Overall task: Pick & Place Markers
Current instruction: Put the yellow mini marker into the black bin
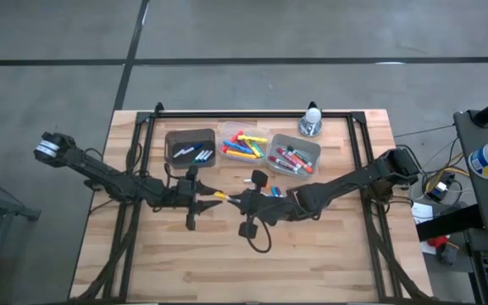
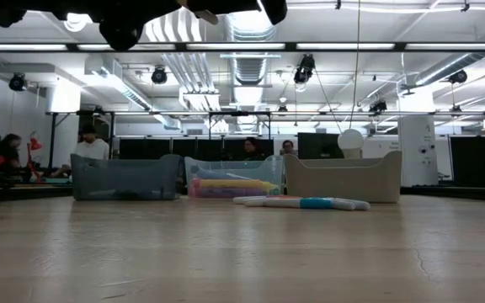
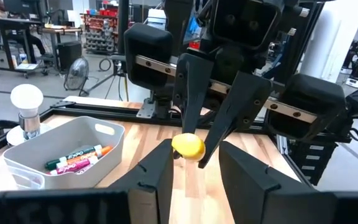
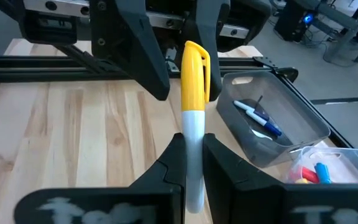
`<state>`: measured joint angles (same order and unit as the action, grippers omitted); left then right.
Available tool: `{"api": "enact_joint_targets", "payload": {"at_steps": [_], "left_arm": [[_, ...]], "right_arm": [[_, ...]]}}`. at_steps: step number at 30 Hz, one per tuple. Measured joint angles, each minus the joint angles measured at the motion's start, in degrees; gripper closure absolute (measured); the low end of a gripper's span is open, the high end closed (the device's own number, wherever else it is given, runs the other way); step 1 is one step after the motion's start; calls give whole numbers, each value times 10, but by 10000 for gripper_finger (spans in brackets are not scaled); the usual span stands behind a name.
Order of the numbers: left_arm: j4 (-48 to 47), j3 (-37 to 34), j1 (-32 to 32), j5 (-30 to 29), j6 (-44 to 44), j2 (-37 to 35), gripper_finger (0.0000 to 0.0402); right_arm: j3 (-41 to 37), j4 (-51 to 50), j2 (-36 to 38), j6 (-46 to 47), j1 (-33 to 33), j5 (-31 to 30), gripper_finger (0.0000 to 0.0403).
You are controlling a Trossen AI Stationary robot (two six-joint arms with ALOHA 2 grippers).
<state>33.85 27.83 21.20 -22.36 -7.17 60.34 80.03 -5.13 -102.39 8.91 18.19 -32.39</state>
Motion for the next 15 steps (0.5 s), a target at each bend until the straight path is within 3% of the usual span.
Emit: {"api": "enact_joint_targets", "payload": {"at_steps": [8, 15], "left_arm": [[1, 0, -3, 4, -6, 0, 366], [2, 0, -5, 0, -8, 0, 372]], "right_arm": [[0, 0, 0, 7, -12, 29, 378], [0, 0, 0, 1, -15, 29, 377]]}}
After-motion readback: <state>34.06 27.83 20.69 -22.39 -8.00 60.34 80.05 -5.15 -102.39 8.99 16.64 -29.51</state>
